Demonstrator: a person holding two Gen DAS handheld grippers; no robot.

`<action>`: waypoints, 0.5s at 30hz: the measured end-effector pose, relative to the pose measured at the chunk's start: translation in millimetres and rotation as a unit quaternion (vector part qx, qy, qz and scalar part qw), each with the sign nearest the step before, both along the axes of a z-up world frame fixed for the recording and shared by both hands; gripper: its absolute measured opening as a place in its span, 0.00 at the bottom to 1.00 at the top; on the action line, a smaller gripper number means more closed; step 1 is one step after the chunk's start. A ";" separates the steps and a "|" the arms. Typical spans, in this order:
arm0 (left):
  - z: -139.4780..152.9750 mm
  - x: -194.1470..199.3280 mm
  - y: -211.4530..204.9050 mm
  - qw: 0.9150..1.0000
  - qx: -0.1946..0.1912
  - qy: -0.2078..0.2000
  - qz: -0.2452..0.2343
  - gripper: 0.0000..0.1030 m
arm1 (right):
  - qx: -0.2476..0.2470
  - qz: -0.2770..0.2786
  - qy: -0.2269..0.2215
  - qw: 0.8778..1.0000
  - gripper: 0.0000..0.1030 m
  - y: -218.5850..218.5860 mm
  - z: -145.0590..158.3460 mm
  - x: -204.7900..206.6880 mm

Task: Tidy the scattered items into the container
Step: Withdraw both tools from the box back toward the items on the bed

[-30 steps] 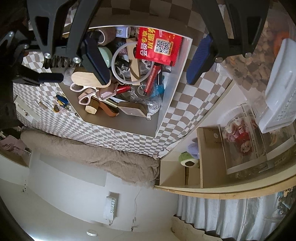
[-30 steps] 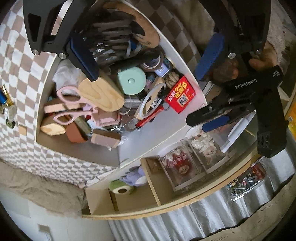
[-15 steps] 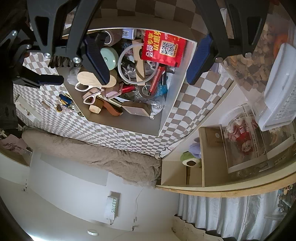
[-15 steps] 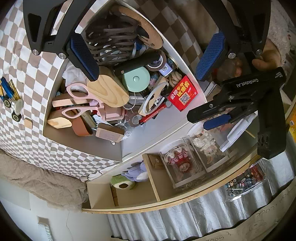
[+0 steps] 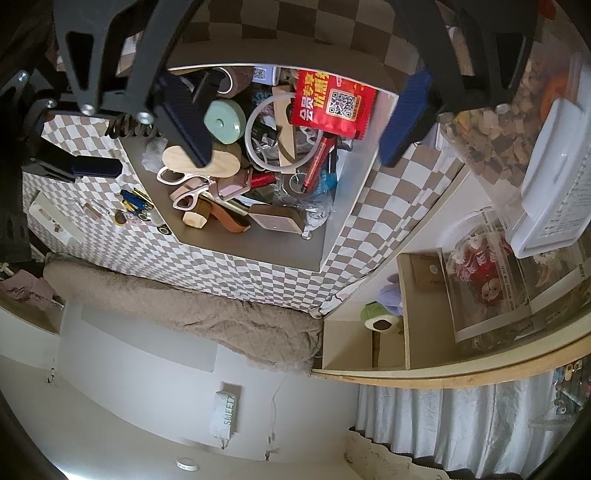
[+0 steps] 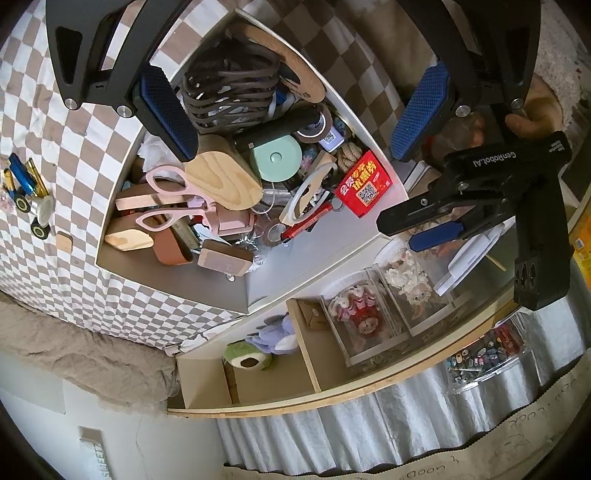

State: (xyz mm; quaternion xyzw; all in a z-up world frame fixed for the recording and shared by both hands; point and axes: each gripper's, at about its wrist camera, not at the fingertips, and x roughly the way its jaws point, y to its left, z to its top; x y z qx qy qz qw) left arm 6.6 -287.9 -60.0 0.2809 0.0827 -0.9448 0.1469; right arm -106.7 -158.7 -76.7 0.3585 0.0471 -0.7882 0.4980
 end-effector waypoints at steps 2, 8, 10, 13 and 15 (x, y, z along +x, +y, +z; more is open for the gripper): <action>1.1 -0.4 2.0 1.000 0.000 0.002 -0.001 0.98 | 0.000 0.000 0.006 1.000 1.00 2.9 1.8 1.0; 2.1 -3.0 7.8 1.000 0.000 -0.001 0.004 1.00 | -0.003 -0.010 0.024 1.000 1.00 11.9 7.9 0.5; 2.2 -3.7 10.6 1.000 -0.009 -0.002 0.010 1.00 | -0.004 -0.011 0.025 1.000 1.00 14.3 9.0 -0.2; 2.2 -4.6 13.9 1.000 -0.008 -0.004 0.010 1.00 | -0.005 -0.013 0.026 1.000 1.00 18.5 9.8 -1.3; 2.6 -5.5 16.8 1.000 -0.008 -0.005 0.010 1.00 | -0.005 -0.014 0.027 1.000 1.00 21.3 10.2 -1.5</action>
